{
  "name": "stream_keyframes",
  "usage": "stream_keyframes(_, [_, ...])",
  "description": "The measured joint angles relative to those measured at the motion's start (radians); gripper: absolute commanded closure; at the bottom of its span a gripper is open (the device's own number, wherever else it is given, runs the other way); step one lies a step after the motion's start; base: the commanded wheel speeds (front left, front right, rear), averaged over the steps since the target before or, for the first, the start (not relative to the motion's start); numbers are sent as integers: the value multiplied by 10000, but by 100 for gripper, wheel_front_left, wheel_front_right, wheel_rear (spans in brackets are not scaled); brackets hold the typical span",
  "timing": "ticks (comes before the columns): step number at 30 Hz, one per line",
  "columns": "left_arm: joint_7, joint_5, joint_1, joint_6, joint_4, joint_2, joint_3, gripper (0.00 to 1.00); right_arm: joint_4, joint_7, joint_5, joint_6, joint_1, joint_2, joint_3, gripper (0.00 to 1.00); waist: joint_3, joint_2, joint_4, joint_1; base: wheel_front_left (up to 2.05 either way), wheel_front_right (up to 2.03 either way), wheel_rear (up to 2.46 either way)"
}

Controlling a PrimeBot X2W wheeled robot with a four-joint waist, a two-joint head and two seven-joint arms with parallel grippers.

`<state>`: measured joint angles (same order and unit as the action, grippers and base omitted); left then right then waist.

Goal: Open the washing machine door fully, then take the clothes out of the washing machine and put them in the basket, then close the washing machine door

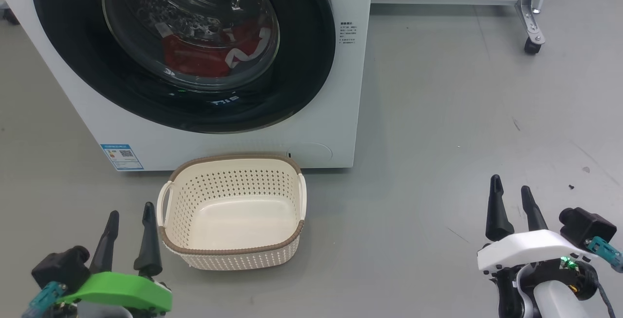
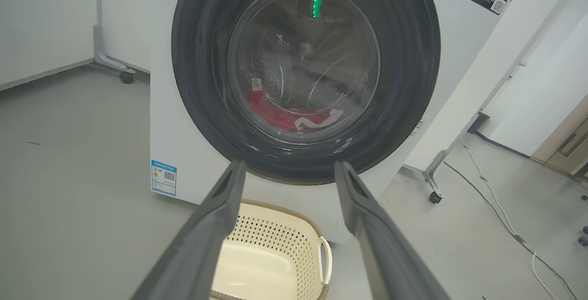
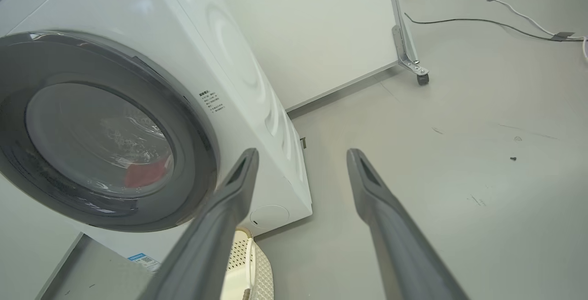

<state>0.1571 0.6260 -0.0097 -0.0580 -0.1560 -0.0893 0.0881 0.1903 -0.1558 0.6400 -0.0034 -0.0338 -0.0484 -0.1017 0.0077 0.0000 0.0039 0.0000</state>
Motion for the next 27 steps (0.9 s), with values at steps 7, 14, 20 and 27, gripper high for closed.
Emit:
stream_keyframes(7, [130, -1057, 267, 326, -314, -42, 274, 0, 157, -186, -1139, -186, -51, -157, -364, 0, 20, 0, -32, 0, 0, 0, 0])
stream_keyframes(14, [336, -1735, 278, 445, -476, -25, 477, 0, 364, -347, -2038, -274, -175, -240, -732, 0, 54, 0, -39, 0, 0, 0, 0])
stream_keyframes(20, [523, -2351, 286, 685, -763, 6, 646, 0, 564, -362, -2834, -307, -211, -339, -1177, 0, 77, 0, -40, 0, 0, 0, 0])
stream_keyframes(27, [732, -3030, 286, 895, -957, 33, 665, 0, 782, -527, -3695, -366, -266, -389, -1584, 0, 82, 0, -28, 0, 0, 0, 0])
